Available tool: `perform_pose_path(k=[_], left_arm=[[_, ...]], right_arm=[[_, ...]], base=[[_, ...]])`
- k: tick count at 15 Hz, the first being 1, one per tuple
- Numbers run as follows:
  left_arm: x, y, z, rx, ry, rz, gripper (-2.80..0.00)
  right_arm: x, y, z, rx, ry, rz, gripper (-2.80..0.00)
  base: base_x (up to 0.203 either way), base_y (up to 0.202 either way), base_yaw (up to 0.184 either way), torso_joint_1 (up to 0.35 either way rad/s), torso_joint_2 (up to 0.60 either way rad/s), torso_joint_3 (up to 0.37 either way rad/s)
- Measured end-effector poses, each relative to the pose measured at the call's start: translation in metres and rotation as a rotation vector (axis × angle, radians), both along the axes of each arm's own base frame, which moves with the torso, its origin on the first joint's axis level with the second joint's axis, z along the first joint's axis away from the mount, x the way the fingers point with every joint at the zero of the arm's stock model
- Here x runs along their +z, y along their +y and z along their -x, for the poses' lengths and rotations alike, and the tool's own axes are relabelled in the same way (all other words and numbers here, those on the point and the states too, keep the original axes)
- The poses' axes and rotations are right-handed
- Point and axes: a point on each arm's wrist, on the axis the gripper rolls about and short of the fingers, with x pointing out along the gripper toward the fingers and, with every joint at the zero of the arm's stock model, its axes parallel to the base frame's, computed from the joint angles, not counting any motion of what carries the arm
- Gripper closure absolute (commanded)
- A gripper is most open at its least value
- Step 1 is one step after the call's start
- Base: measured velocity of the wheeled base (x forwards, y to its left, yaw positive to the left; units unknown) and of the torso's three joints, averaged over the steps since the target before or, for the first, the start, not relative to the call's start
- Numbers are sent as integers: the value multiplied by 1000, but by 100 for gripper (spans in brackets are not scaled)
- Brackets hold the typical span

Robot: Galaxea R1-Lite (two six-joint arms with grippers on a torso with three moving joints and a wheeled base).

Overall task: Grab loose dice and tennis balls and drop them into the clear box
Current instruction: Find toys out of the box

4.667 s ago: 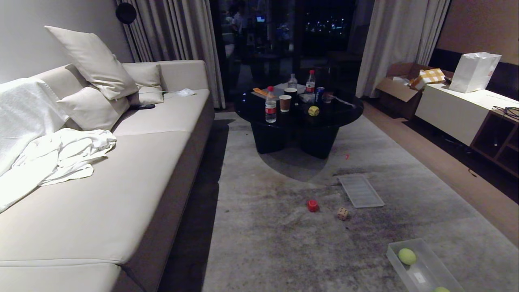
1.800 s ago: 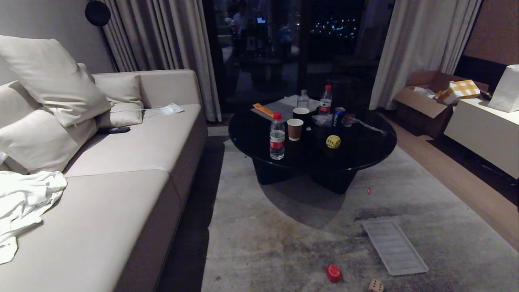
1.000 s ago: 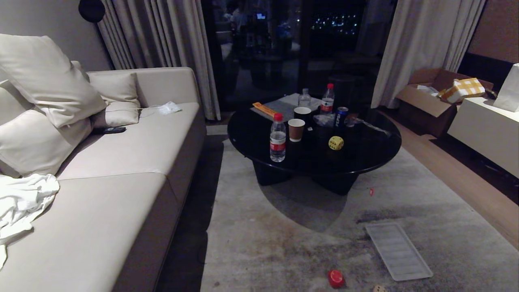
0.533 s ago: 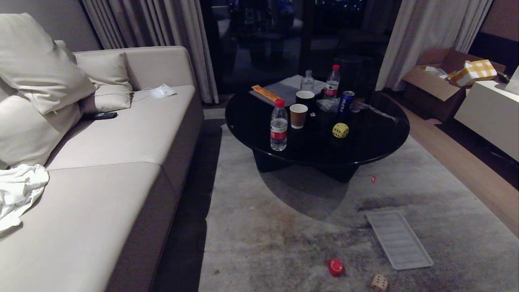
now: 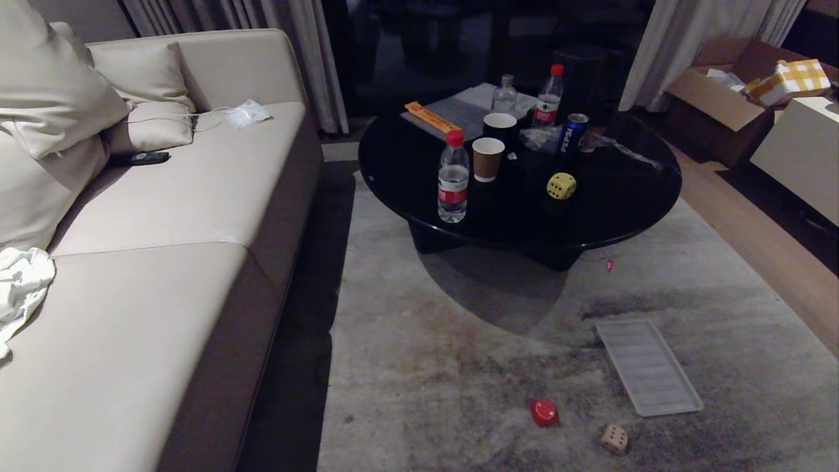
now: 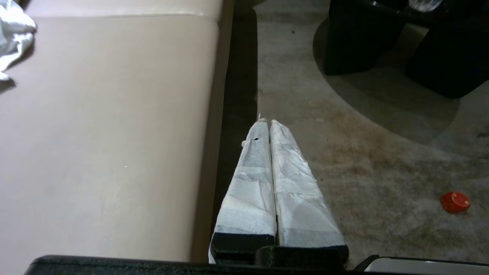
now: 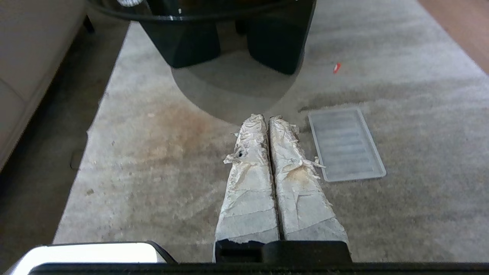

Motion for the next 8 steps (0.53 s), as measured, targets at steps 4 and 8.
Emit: perform_pose_path(k=[4,8], left_arm=[[0,0,0,0,-1,1,0],[0,0,0,0,0,1,0]], right_arm=[[0,0,0,1,0,2,0],[0,0,0,2,1,1,0]], base=[[0,0,0,4,4,-199],[0,0,0,3,1,-198]])
